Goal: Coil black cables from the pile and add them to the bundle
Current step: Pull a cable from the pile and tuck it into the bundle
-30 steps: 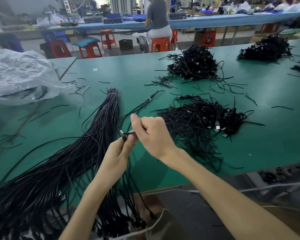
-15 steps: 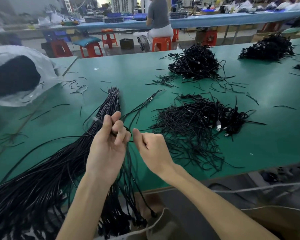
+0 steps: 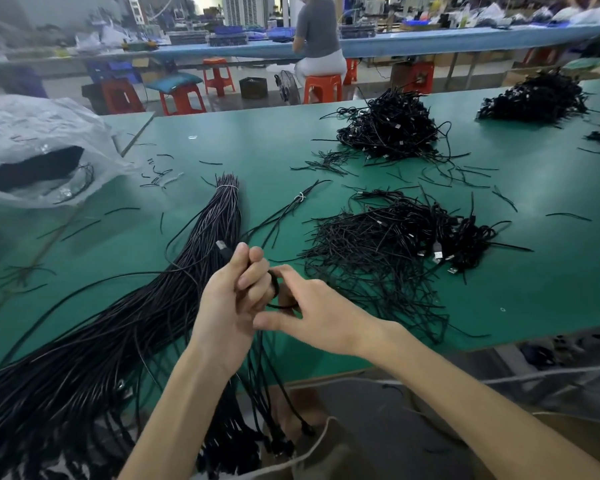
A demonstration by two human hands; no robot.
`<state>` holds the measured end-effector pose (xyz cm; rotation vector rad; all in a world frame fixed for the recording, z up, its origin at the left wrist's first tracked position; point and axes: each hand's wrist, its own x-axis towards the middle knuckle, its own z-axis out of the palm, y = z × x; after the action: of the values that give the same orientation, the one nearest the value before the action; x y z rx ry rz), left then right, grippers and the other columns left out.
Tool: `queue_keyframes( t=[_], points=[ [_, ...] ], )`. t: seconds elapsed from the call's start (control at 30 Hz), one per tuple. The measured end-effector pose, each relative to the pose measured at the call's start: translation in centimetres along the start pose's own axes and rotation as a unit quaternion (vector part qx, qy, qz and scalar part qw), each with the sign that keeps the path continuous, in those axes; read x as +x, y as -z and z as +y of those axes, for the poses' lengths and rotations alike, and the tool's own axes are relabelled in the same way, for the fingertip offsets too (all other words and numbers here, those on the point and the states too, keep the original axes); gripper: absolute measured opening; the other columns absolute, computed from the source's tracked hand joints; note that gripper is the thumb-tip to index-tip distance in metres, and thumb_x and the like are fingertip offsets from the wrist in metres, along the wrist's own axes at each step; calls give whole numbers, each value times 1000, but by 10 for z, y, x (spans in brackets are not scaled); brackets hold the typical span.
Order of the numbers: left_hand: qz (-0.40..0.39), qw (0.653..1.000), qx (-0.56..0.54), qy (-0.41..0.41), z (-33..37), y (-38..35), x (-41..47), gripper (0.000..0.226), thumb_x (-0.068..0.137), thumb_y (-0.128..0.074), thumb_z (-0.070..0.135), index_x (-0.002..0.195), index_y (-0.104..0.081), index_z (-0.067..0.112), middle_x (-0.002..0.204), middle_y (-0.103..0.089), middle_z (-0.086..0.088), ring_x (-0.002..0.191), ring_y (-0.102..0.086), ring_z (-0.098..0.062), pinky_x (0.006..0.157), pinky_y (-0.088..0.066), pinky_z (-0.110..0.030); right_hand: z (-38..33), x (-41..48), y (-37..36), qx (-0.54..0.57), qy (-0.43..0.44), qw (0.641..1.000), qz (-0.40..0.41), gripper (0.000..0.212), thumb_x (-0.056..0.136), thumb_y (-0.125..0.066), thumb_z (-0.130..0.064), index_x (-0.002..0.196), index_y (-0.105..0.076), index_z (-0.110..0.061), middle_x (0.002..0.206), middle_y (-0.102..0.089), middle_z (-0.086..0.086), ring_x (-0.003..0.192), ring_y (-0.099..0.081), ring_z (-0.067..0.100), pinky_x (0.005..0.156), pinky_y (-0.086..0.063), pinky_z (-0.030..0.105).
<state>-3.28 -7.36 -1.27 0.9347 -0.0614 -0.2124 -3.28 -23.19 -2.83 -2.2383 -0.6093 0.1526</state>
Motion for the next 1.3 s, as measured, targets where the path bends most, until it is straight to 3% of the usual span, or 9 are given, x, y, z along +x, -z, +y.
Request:
queue_keyframes(
  t=[0.07,0.17,0.37,0.5,0.7,0.8,0.97,1.17,1.3],
  points=[
    [-11,999,40,-5,-7,-6,1,36,104,-51,42,78,-62,19,60,-33,8,50,-30,-7,50,-35,-17,-2,2,0,53,-4,998,15,70,87,-76,-49,143,-39,-29,102,-68,-11,95,-64,4,85,-51,29],
    [-54,997,50,-9,-10,-6,1,37,104,-50,38,84,-68,12,70,-54,-4,62,-56,-13,53,-51,-19,-1,8,2,141,-6,988,59,64,87,-79,-15,141,-48,-29,88,-60,-18,83,-57,0,79,-49,24],
    [-182,977,105,40,3,18,-6,36,107,-44,21,114,-73,1,109,-73,-23,107,-72,-31,89,-58,-33,5,-2,-4,240,-21,970,43,56,87,-81,-14,137,-61,-29,74,-59,-29,84,-56,-7,103,-46,23],
    [-239,953,181,46,10,36,-13,37,104,-47,14,135,-62,0,130,-65,-29,127,-61,-39,101,-53,-38,6,-9,-13,263,-21,964,37,57,85,-81,-7,137,-63,-21,117,-74,-10,116,-67,7,112,-47,39],
    [-160,967,200,11,8,31,-21,31,102,-56,21,121,-72,4,120,-71,-26,115,-69,-37,92,-58,-34,-1,-8,-17,306,-36,951,38,58,81,-87,-20,133,-63,-17,107,-71,-7,110,-68,18,108,-50,46],
    [-95,980,173,-16,-2,25,-21,28,102,-51,19,104,-76,8,100,-73,-21,93,-72,-35,74,-63,-39,-1,-4,-21,299,-48,952,42,46,85,-84,-32,114,-57,-8,81,-53,-12,78,-57,15,81,-59,49],
    [-73,979,186,-27,-6,25,-23,20,104,-46,13,98,-61,-1,89,-69,-19,90,-71,-35,73,-62,-44,5,-4,-23,260,-73,961,51,40,86,-83,-31,105,-55,-9,77,-55,-13,69,-57,11,68,-59,39],
    [63,841,494,-209,-18,8,-20,19,101,-56,2,89,-68,9,97,-63,-3,93,-62,-6,82,-46,-11,3,-1,-18,180,-57,976,107,19,92,-72,-12,96,-54,-19,70,-60,-13,54,-48,1,57,-40,26],
    [53,843,504,-182,-9,16,-16,21,99,-62,9,86,-71,24,95,-59,-7,85,-61,-6,79,-45,-16,5,-5,-13,152,-53,981,107,21,92,-73,-15,92,-54,-22,69,-59,-13,55,-48,5,55,-43,28]
  ],
)
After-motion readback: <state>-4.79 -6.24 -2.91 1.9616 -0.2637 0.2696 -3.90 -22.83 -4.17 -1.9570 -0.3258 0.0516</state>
